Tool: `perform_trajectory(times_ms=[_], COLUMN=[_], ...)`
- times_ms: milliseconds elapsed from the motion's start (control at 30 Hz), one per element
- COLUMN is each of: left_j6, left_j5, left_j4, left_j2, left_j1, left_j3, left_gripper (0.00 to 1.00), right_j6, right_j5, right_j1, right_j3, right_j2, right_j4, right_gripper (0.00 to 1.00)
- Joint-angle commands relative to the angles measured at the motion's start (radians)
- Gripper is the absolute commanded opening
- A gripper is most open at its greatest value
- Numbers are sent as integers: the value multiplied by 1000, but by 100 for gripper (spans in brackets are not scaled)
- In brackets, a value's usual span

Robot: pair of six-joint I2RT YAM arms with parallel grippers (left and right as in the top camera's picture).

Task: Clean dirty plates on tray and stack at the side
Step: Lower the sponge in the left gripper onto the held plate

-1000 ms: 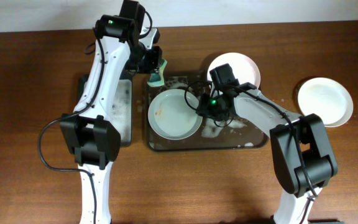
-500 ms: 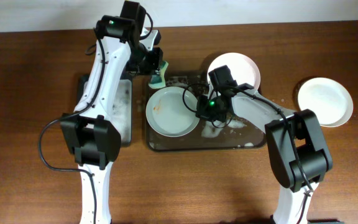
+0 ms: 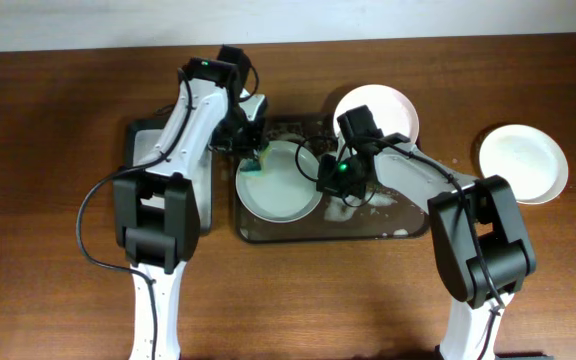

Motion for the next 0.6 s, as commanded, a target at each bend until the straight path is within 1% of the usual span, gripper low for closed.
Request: perform_trajectory(times_ms=[0,133,267,367,567], left_j6=[30,25,-29,-38,-77], left_j5=[-125,-187,-183,-147,-143], left_j4=[-2,23,107,165,296], left_j2=[-6,-6,-6,-6,-6], left_j1=[-54,-89,-92,-92,-102], left_j3=[-4,-34,-107,-135,-180], left_gripper=[1,1,1,1,1], right_j6=[-6,-6,-6,-6,-6], right_j5=[48,67,70,70,70], right_j1=[-27,-33,-33,-33,-33], right_j3=[24,29,29,29,29], right_j2=[26,26,26,26,26], right_j4=[-45,-64,-63,-61,-62], right_gripper=[4,4,4,4,4])
